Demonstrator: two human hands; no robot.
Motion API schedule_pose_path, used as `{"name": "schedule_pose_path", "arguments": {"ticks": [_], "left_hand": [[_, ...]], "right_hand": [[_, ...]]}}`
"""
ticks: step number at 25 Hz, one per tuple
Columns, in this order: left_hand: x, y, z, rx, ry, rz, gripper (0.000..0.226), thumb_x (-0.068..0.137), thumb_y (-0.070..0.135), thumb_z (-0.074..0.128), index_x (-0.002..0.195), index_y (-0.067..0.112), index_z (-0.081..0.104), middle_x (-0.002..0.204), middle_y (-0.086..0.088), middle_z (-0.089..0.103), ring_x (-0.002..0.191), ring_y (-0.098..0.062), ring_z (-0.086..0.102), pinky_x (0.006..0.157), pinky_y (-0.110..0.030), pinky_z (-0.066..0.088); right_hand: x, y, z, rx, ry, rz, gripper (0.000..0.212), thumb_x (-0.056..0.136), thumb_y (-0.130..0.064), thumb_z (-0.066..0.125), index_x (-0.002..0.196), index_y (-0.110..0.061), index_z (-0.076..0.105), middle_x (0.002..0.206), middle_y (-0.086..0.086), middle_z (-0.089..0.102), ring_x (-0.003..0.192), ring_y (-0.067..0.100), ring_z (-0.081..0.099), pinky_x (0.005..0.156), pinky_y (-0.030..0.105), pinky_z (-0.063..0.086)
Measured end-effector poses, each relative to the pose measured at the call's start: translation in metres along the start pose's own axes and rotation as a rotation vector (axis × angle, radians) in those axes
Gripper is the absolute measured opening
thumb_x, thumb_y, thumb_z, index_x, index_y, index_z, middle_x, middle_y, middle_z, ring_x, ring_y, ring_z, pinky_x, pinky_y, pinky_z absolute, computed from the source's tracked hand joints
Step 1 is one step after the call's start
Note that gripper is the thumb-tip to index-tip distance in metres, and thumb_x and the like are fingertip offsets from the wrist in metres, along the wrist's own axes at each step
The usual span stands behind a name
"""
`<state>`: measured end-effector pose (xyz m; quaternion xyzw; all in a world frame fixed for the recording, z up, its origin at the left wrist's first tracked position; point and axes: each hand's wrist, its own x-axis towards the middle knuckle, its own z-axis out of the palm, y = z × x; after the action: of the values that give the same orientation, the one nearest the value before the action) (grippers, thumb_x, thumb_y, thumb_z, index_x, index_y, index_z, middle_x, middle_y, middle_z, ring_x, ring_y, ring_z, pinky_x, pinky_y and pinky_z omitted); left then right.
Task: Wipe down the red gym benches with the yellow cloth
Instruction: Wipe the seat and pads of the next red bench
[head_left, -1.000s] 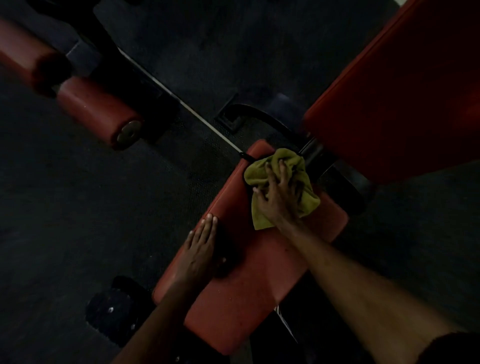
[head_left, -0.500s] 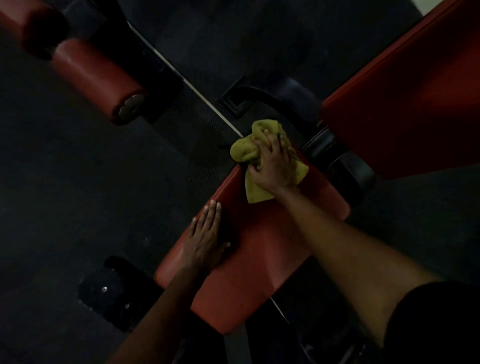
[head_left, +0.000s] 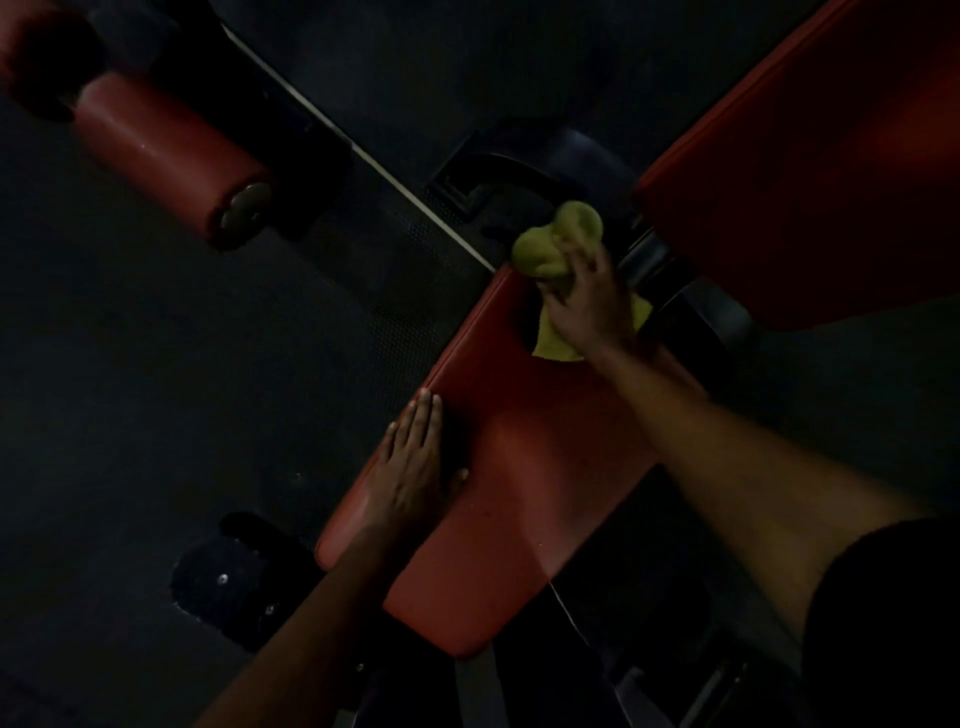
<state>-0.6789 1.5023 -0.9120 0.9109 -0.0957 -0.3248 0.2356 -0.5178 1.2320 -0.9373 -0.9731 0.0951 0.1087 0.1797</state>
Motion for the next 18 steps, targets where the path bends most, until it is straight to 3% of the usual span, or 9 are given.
{"name": "schedule_pose_path", "arguments": {"ticks": [2, 6, 10, 15, 18], "left_hand": [[0.016, 0.004, -0.008, 0.002, -0.022, 0.054, 0.100, 0.097, 0.048, 0.056, 0.152, 0.018, -0.021, 0.161, 0.000, -0.025, 0.150, -0.017, -0.021, 0.124, -0.038, -0.010], [0.048, 0.015, -0.015, 0.076, -0.160, 0.062, 0.112, 0.092, 0.059, 0.056, 0.146, 0.019, -0.034, 0.155, 0.000, -0.039, 0.148, -0.021, -0.031, 0.124, -0.043, -0.012], [0.053, 0.021, -0.013, 0.139, -0.226, 0.006, 0.118, 0.090, 0.060, 0.059, 0.148, 0.014, -0.034, 0.152, -0.002, -0.040, 0.150, -0.026, -0.027, 0.124, -0.045, -0.008], [0.057, 0.033, -0.012, 0.244, -0.217, -0.076, 0.122, 0.089, 0.058, 0.064, 0.152, 0.009, -0.028, 0.163, -0.011, -0.029, 0.152, -0.030, -0.022, 0.124, -0.046, -0.003], [0.055, 0.036, -0.014, 0.241, -0.233, -0.084, 0.124, 0.088, 0.057, 0.065, 0.152, 0.009, -0.029, 0.163, -0.010, -0.029, 0.152, -0.029, -0.021, 0.123, -0.047, -0.002]], "right_hand": [[-0.039, 0.019, 0.004, 0.099, 0.097, 0.166, 0.063, 0.092, -0.049, 0.058, 0.147, -0.022, 0.046, 0.159, 0.012, 0.030, 0.140, 0.035, 0.039, 0.106, 0.051, 0.044], [-0.101, 0.031, 0.014, 0.048, 0.082, 0.113, 0.064, 0.094, -0.043, 0.061, 0.153, -0.027, 0.040, 0.164, 0.007, 0.021, 0.148, 0.033, 0.026, 0.111, 0.055, 0.039], [-0.077, -0.001, 0.022, -0.019, 0.044, 0.106, 0.066, 0.093, -0.046, 0.060, 0.154, -0.035, 0.037, 0.165, 0.003, 0.022, 0.149, 0.040, 0.019, 0.118, 0.059, 0.023], [-0.026, 0.000, 0.002, -0.159, -0.114, -0.116, 0.068, 0.088, -0.051, 0.060, 0.151, -0.047, 0.034, 0.162, -0.003, 0.024, 0.145, 0.037, 0.024, 0.112, 0.059, 0.029], [-0.025, 0.032, -0.006, 0.032, -0.049, 0.011, 0.063, 0.088, -0.044, 0.061, 0.148, -0.042, 0.042, 0.161, 0.002, 0.026, 0.145, 0.031, 0.032, 0.111, 0.057, 0.035]]}}
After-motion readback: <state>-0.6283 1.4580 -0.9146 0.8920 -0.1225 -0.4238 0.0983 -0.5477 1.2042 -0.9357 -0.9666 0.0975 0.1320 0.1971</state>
